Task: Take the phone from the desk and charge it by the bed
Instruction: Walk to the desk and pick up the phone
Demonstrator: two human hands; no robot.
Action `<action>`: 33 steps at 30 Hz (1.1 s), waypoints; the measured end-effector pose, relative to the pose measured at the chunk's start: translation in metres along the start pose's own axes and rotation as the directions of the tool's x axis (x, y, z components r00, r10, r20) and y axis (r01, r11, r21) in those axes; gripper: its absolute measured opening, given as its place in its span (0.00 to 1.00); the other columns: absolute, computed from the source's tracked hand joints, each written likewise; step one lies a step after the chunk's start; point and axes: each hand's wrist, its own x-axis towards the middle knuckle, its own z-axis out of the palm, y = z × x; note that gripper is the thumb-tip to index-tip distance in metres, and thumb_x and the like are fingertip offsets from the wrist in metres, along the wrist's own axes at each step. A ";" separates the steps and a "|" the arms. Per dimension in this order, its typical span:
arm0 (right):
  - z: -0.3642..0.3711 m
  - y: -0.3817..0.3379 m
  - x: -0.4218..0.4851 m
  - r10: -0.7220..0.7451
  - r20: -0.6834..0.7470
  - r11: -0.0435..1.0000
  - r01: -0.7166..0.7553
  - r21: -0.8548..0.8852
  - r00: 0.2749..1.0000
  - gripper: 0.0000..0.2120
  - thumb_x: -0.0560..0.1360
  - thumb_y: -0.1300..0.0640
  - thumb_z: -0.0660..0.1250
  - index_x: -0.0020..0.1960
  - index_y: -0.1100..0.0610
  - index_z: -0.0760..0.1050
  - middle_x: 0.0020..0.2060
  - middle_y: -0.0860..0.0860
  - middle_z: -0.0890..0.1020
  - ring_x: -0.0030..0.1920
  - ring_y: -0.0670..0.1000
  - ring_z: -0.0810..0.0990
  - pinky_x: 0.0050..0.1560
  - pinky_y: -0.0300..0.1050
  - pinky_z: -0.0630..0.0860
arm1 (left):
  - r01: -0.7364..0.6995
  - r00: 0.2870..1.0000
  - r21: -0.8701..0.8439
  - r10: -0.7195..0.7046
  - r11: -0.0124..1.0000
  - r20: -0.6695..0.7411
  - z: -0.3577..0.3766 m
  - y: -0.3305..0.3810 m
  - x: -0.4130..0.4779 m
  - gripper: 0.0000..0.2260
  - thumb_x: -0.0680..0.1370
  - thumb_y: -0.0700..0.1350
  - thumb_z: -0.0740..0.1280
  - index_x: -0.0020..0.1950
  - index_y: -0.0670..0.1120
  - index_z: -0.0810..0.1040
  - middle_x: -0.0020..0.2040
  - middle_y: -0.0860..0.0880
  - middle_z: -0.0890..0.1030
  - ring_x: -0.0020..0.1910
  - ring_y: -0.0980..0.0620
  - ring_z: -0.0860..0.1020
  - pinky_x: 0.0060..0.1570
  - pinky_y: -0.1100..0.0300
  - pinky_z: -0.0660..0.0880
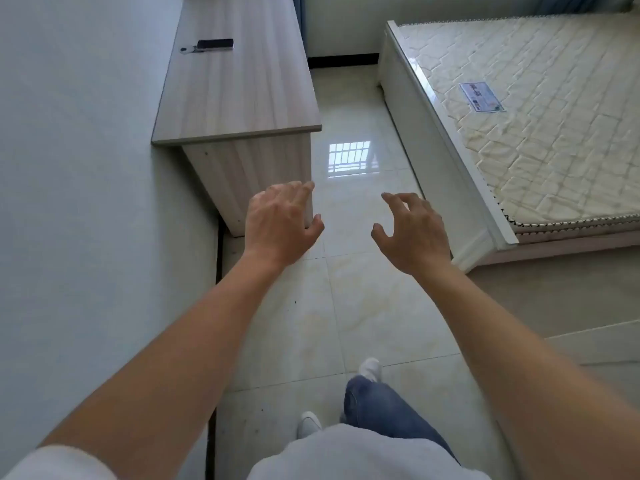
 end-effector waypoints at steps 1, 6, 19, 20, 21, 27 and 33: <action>0.001 0.005 0.006 0.003 -0.008 1.000 -0.003 0.004 1.000 0.27 0.76 0.46 0.64 0.73 0.54 0.67 0.68 0.56 0.74 0.68 0.59 0.72 0.66 0.55 0.69 | -0.014 1.000 -0.014 0.014 1.000 0.026 0.002 0.002 0.007 0.27 0.76 0.58 0.59 0.73 0.49 0.71 0.66 0.47 0.79 0.64 0.43 0.77 0.61 0.44 0.72; 0.009 0.039 0.054 0.034 0.011 0.999 -0.033 -0.009 0.999 0.27 0.76 0.46 0.64 0.73 0.54 0.67 0.68 0.56 0.74 0.68 0.58 0.72 0.65 0.55 0.69 | -0.021 0.999 -0.005 0.021 1.000 0.034 0.029 0.017 0.064 0.27 0.76 0.58 0.59 0.72 0.49 0.71 0.66 0.47 0.79 0.64 0.43 0.76 0.61 0.44 0.72; -0.016 0.146 0.246 0.005 -0.031 1.000 -0.004 0.021 0.999 0.27 0.75 0.46 0.64 0.71 0.54 0.69 0.66 0.56 0.76 0.65 0.59 0.74 0.64 0.55 0.71 | 0.006 0.999 0.028 -0.007 1.000 0.052 0.080 0.090 0.258 0.29 0.76 0.59 0.56 0.74 0.50 0.70 0.69 0.47 0.77 0.67 0.45 0.75 0.63 0.46 0.71; -0.017 0.151 0.258 0.002 -0.022 1.000 -0.002 0.026 1.000 0.27 0.75 0.46 0.64 0.71 0.54 0.69 0.66 0.56 0.76 0.65 0.59 0.74 0.64 0.55 0.70 | 0.008 0.999 0.028 -0.010 1.000 0.051 0.083 0.094 0.270 0.28 0.76 0.59 0.57 0.74 0.50 0.70 0.70 0.47 0.77 0.67 0.45 0.75 0.64 0.46 0.71; -0.017 0.156 0.269 -0.002 -0.014 1.000 0.002 0.028 1.000 0.27 0.75 0.46 0.64 0.71 0.54 0.69 0.66 0.56 0.75 0.65 0.59 0.74 0.64 0.55 0.70 | 0.009 0.999 0.033 -0.011 0.999 0.052 0.086 0.098 0.281 0.28 0.76 0.59 0.57 0.75 0.50 0.70 0.70 0.47 0.77 0.68 0.45 0.75 0.64 0.46 0.70; -0.012 0.176 0.331 -0.034 0.014 0.999 0.033 0.031 0.999 0.27 0.75 0.45 0.63 0.72 0.54 0.68 0.67 0.56 0.75 0.65 0.59 0.74 0.65 0.55 0.70 | 0.037 0.997 0.044 -0.040 0.998 0.060 0.102 0.099 0.339 0.29 0.76 0.60 0.56 0.75 0.51 0.69 0.70 0.47 0.77 0.67 0.44 0.75 0.64 0.45 0.72; 0.001 0.192 0.402 -0.038 0.022 0.999 0.038 0.032 0.999 0.27 0.75 0.45 0.63 0.72 0.54 0.68 0.67 0.56 0.75 0.66 0.59 0.74 0.65 0.55 0.70 | 0.050 0.996 0.041 -0.053 0.998 0.076 0.129 0.090 0.403 0.28 0.77 0.59 0.59 0.75 0.51 0.68 0.71 0.47 0.76 0.68 0.44 0.74 0.61 0.44 0.73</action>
